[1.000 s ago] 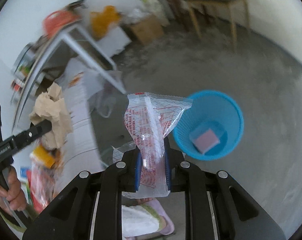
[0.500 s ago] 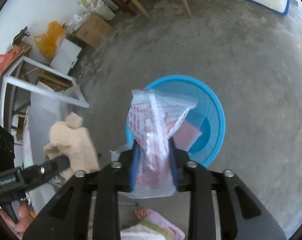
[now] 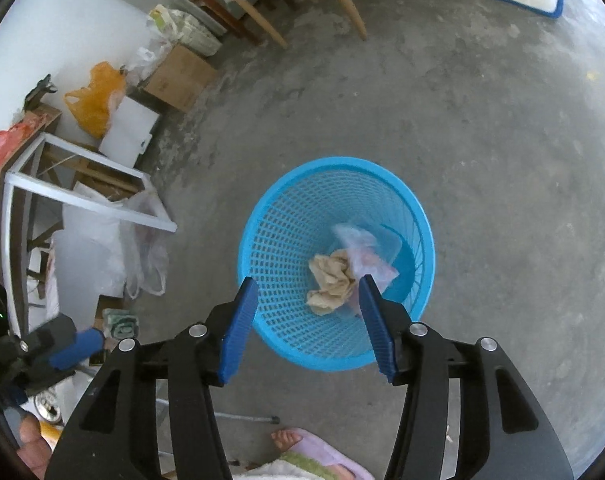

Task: Collect trash
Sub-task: 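Carry the printed bag and tan paper to the blue wastebasket and release both, then move both tools back over the table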

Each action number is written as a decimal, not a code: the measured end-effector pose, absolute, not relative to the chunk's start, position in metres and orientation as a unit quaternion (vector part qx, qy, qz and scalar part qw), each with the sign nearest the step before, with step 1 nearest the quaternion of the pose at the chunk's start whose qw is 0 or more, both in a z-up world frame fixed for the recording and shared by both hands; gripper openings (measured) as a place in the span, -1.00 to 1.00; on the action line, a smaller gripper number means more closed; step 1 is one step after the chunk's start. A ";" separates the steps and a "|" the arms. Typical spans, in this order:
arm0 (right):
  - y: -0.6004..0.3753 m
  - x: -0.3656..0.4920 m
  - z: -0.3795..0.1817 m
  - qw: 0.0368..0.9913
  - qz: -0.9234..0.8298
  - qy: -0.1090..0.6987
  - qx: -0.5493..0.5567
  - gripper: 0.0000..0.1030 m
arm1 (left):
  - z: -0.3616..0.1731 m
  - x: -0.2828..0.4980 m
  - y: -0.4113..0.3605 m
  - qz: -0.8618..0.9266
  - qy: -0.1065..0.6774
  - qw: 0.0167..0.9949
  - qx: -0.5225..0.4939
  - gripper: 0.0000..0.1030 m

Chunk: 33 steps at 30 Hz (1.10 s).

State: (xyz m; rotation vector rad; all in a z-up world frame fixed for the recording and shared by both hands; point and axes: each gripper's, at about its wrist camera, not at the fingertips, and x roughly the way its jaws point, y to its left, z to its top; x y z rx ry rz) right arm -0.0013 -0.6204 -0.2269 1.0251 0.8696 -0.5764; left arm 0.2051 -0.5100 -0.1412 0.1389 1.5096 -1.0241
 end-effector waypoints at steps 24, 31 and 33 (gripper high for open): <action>-0.477 -0.020 -0.080 0.840 -0.101 0.373 0.381 0.49 | 0.022 0.095 -0.218 -0.425 0.401 0.807 0.089 0.58; -0.413 0.022 -0.069 0.840 0.002 0.404 0.362 0.49 | 0.032 0.090 -0.115 -0.323 0.352 0.876 0.070 0.58; -0.394 0.035 -0.068 0.836 0.029 0.414 0.359 0.49 | 0.031 0.090 -0.089 -0.291 0.345 0.890 0.059 0.58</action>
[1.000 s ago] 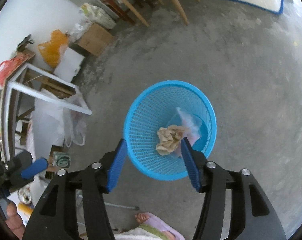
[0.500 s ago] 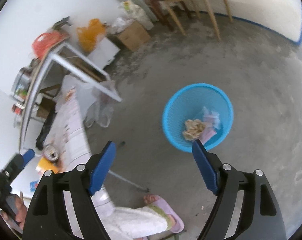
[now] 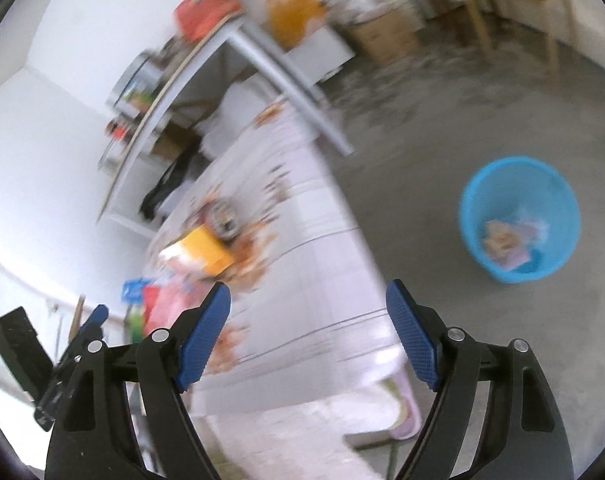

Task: Collect trash
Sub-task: 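Move both tools back over the table, then grasp the clear plastic bag on the red snack bag with the left gripper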

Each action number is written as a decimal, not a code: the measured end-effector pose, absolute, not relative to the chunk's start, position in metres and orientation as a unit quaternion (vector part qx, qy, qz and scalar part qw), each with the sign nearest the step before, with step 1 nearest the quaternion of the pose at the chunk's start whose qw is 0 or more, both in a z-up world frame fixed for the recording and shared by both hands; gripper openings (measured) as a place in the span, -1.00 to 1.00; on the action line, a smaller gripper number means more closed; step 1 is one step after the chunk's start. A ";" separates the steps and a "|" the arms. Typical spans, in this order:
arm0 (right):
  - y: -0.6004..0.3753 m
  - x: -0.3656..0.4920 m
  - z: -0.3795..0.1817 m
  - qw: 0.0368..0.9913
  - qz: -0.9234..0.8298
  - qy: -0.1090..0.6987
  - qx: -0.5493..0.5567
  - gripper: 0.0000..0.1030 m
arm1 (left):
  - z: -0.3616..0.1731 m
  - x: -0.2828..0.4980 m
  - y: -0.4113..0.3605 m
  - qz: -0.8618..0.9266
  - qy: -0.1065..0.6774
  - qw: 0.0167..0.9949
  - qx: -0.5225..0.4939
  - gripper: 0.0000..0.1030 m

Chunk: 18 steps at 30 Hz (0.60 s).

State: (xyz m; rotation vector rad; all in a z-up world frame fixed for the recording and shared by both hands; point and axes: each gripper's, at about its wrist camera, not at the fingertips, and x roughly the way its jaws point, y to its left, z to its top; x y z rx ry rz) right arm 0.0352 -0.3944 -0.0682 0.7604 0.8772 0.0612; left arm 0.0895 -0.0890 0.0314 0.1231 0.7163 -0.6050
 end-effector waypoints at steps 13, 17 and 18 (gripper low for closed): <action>-0.270 0.104 -0.092 0.781 0.130 0.504 0.346 0.49 | -0.019 0.097 0.005 -0.204 0.345 0.914 0.060 -0.08; -0.257 0.101 -0.094 0.769 0.133 0.510 0.361 0.49 | -0.036 0.107 0.009 -0.212 0.355 0.909 0.057 -0.45; -0.255 0.100 -0.095 0.767 0.132 0.512 0.365 0.49 | -0.040 0.110 0.009 -0.214 0.360 0.906 0.054 -0.50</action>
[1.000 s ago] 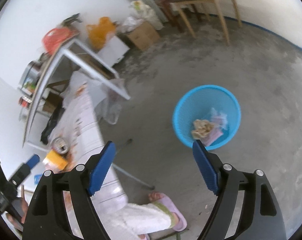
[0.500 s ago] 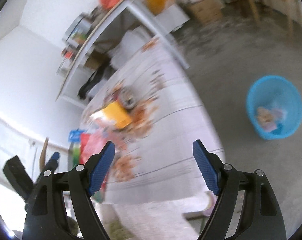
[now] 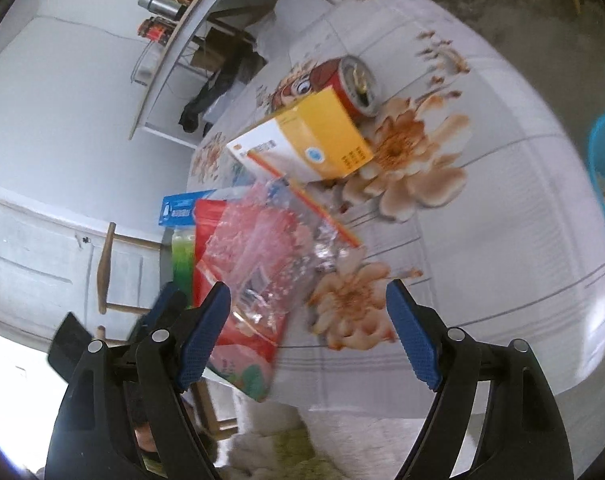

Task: Collect trash
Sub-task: 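Grasp the clear plastic bag on the red snack bag with the left gripper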

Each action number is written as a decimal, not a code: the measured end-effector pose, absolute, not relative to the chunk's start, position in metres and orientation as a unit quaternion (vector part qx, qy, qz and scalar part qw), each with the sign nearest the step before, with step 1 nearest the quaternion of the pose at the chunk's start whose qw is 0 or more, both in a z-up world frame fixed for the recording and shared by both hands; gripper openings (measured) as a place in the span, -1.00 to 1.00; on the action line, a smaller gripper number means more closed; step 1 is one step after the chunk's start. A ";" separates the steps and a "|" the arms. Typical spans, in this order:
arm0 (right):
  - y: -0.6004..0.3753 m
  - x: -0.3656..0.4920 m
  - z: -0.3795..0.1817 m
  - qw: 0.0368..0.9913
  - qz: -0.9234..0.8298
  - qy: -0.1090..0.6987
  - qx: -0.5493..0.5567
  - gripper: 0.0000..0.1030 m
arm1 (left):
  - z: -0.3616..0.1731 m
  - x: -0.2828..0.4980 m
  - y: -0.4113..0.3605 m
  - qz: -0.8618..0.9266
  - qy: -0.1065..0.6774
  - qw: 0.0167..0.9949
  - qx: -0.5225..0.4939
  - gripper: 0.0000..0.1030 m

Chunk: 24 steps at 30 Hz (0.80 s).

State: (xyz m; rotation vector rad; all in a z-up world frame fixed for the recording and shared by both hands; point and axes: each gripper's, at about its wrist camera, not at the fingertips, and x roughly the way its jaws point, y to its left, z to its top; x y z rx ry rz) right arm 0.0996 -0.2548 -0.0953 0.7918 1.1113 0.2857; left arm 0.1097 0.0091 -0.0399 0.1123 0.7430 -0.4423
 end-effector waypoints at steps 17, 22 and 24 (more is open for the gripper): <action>-0.245 0.107 -0.142 0.696 0.151 0.515 0.477 0.47 | -0.059 0.123 0.008 -0.245 0.395 0.884 0.055 -0.78; -0.245 0.108 -0.142 0.694 0.156 0.511 0.483 0.46 | -0.051 0.124 0.007 -0.248 0.389 0.886 0.049 -0.78; -0.243 0.109 -0.142 0.693 0.158 0.510 0.485 0.45 | -0.046 0.123 0.008 -0.254 0.381 0.888 0.046 -0.78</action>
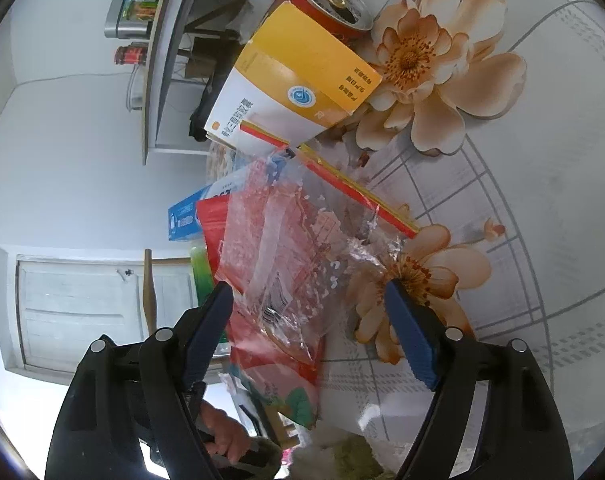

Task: Collect trash
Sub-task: 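Grasp the clear plastic bag on the red snack bag with the left gripper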

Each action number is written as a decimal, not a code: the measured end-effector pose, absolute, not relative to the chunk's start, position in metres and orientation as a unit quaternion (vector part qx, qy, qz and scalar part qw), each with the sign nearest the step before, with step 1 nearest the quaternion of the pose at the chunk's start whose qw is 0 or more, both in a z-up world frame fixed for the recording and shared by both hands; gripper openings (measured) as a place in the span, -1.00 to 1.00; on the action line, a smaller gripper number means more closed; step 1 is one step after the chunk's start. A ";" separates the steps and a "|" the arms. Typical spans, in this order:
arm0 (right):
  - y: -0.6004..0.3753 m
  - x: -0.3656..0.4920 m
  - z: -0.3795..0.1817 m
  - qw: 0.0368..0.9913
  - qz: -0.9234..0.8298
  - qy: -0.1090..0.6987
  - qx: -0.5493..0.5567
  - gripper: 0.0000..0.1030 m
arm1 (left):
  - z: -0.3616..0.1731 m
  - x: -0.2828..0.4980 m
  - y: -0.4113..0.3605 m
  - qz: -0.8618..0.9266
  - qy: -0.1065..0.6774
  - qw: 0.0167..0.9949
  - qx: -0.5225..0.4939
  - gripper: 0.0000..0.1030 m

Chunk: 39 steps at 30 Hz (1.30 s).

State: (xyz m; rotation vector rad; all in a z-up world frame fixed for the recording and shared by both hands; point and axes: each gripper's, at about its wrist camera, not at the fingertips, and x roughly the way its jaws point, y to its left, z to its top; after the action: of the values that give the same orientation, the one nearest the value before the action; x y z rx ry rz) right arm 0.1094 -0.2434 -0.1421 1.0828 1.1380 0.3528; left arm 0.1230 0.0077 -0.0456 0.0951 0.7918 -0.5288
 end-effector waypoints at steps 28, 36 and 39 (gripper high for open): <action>-0.270 0.134 -0.114 0.778 0.119 0.481 0.386 0.33 | -0.091 0.147 -0.020 -0.232 0.469 0.848 0.080 -0.78; -0.253 0.153 -0.135 0.730 0.172 0.542 0.379 0.37 | -0.098 0.148 -0.022 -0.224 0.468 0.851 0.085 -0.78; -0.254 0.147 -0.138 0.720 0.183 0.543 0.392 0.39 | -0.099 0.147 -0.023 -0.222 0.465 0.853 0.088 -0.78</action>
State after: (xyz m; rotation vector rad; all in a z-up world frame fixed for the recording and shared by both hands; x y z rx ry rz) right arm 0.1465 -0.2535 -0.1375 0.8676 1.1996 0.4041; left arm 0.1472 -0.0232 -0.0990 0.1845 0.9784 -0.4676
